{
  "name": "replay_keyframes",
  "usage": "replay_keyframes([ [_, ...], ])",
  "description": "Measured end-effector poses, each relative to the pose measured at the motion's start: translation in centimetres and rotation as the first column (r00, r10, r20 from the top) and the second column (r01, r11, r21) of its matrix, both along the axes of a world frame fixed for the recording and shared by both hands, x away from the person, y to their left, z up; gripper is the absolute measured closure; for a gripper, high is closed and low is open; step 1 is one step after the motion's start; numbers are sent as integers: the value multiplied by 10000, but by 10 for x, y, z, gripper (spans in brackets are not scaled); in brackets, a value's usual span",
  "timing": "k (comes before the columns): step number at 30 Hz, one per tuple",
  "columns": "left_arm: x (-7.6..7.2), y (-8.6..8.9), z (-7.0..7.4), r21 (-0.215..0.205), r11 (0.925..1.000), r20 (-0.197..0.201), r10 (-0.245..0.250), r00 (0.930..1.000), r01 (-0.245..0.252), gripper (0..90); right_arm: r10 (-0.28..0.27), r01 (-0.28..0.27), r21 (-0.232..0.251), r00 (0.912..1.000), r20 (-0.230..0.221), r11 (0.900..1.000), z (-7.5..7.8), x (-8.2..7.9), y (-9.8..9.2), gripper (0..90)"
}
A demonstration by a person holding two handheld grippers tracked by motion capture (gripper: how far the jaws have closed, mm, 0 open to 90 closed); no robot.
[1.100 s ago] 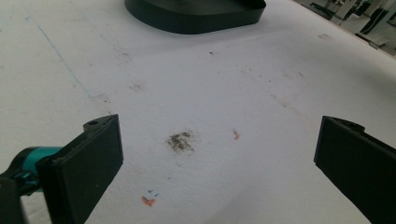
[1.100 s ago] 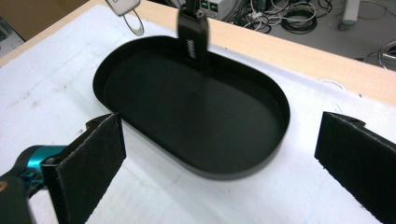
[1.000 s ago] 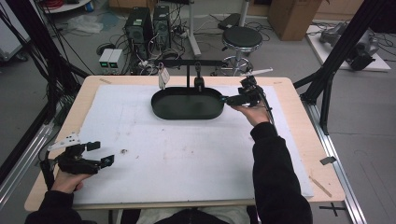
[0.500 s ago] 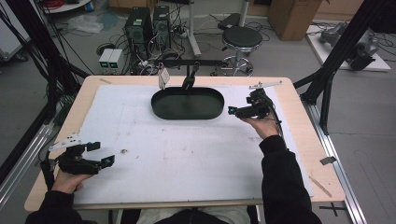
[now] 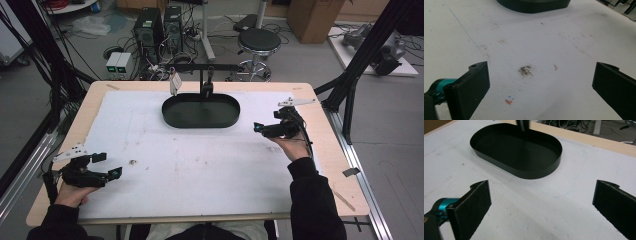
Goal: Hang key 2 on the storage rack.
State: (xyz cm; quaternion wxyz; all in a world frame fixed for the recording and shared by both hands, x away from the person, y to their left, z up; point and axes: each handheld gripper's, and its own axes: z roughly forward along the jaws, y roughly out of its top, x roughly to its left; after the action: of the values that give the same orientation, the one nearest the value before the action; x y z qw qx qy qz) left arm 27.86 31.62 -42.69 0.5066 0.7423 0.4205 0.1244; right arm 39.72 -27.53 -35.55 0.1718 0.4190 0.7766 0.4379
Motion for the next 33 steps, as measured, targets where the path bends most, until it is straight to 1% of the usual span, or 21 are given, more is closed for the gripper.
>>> replay_keyframes([
  [1, 0, 0, 0, -19, 10000, -10, 11, 10000, -11, 17, 31, -31, -53, 10000, 40, 10000, -1, -2, -3, 10],
  [4, 0, 0, 0, -27, 10000, -7, 32, 10000, -32, 17, -98, 99, -85, 9999, 70, 9999, -5, -7, -10, 10],
  [7, 0, 0, 0, -20, 10000, -11, 41, 10000, -41, 17, -197, 198, 109, 9998, -72, 9997, -10, -12, -19, 10],
  [10, 0, 1, 0, -9, 10000, -16, 54, 10000, -54, 17, -261, 261, -9, 9997, 38, 9997, -15, -17, -24, 10],
  [11, 0, 1, 0, -9, 10000, -17, 60, 10000, -60, 17, -258, 258, -24, 9997, -9, 9997, -17, -19, -26, 10],
  [14, 0, 1, 0, 3, 10000, -19, 55, 10000, -55, 17, -313, 314, -159, 9995, 33, 9994, -21, -23, -30, 10],
  [16, 0, 1, -1, 9, 10000, -32, 61, 10000, -61, 17, -362, 362, -71, 9993, -61, 9993, -25, -27, -34, 10],
  [20, 0, 1, -1, 136, 9999, -60, 66, 10000, -66, 17, -292, 287, -226, 9993, -221, 9993, -34, -33, -37, 10],
  [21, 0, 1, -1, 142, 9999, -66, 71, 10000, -70, 17, -300, 294, -200, 9991, -306, 9994, -36, -35, -38, 10],
  [27, 0, 3, -2, 129, 9998, -65, 134, 9999, -133, 17, -277, 259, -434, 9988, -397, 9987, -48, -46, -43, 10],
  [33, -1, 2, -3, 210, 9997, -71, 142, 9999, -140, 17, -266, 238, -493, 9980, -567, 9985, -60, -58, -49, 10],
])
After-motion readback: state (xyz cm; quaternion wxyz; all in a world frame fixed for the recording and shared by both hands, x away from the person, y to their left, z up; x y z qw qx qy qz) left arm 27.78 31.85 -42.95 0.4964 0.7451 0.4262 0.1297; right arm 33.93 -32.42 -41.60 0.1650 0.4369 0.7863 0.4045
